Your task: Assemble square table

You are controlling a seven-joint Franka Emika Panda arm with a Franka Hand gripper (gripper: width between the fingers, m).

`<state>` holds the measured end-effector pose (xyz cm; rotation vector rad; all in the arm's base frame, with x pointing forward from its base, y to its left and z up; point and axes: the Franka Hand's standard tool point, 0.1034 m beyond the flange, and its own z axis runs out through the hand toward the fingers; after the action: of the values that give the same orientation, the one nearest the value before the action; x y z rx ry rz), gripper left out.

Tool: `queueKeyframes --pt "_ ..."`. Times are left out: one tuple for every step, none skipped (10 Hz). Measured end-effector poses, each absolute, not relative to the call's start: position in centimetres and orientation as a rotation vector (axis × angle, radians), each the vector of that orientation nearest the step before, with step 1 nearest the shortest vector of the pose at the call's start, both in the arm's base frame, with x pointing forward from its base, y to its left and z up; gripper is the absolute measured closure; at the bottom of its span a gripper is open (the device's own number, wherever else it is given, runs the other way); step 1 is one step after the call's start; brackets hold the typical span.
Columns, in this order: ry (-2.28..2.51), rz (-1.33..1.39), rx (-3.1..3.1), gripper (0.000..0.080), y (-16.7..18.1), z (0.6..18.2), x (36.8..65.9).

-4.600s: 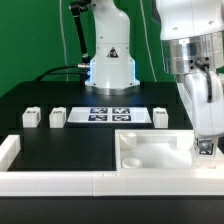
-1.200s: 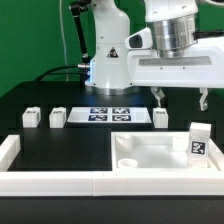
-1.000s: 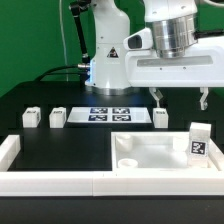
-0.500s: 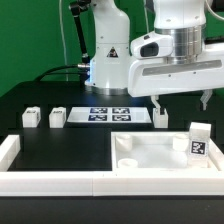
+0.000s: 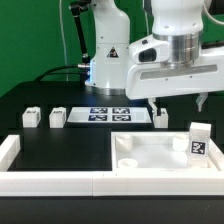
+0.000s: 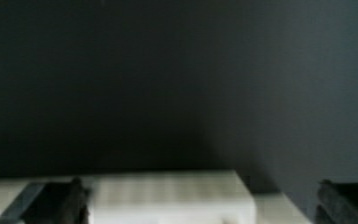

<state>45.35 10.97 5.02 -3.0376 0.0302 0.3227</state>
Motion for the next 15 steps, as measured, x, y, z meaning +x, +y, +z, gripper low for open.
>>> queueKeyframes --pt "0.023 0.377 -3.037 0.015 10.6 3.8 44.4" --pt "0.012 0.413 -3.023 0.015 9.8 3.1 44.2" --pt "0.025 0.532 -3.003 0.015 9.7 3.3 43.8" --pt "0.027 0.612 -2.98 0.015 9.8 3.3 43.8" --pt "0.037 0.739 -2.943 0.015 9.8 3.2 43.4" --pt "0.097 0.968 -2.89 0.015 9.5 3.5 42.1" --pt "0.128 1.132 -2.838 0.015 9.6 3.4 41.5" --pt "0.141 1.205 -2.82 0.015 10.0 2.8 40.9" --pt "0.155 1.279 -2.794 0.015 10.1 2.8 40.2" --pt "0.162 1.334 -2.766 0.015 9.9 2.6 40.2" --pt "0.167 1.332 -2.766 0.015 9.7 2.4 40.5" --pt "0.169 1.334 -2.766 0.015 9.8 2.3 40.4" --pt "0.201 1.361 -2.766 0.015 10.0 1.9 39.5" --pt "0.189 1.377 -2.764 0.015 10.5 1.1 37.9" --pt "0.209 1.373 -2.775 0.015 10.8 0.5 36.2"
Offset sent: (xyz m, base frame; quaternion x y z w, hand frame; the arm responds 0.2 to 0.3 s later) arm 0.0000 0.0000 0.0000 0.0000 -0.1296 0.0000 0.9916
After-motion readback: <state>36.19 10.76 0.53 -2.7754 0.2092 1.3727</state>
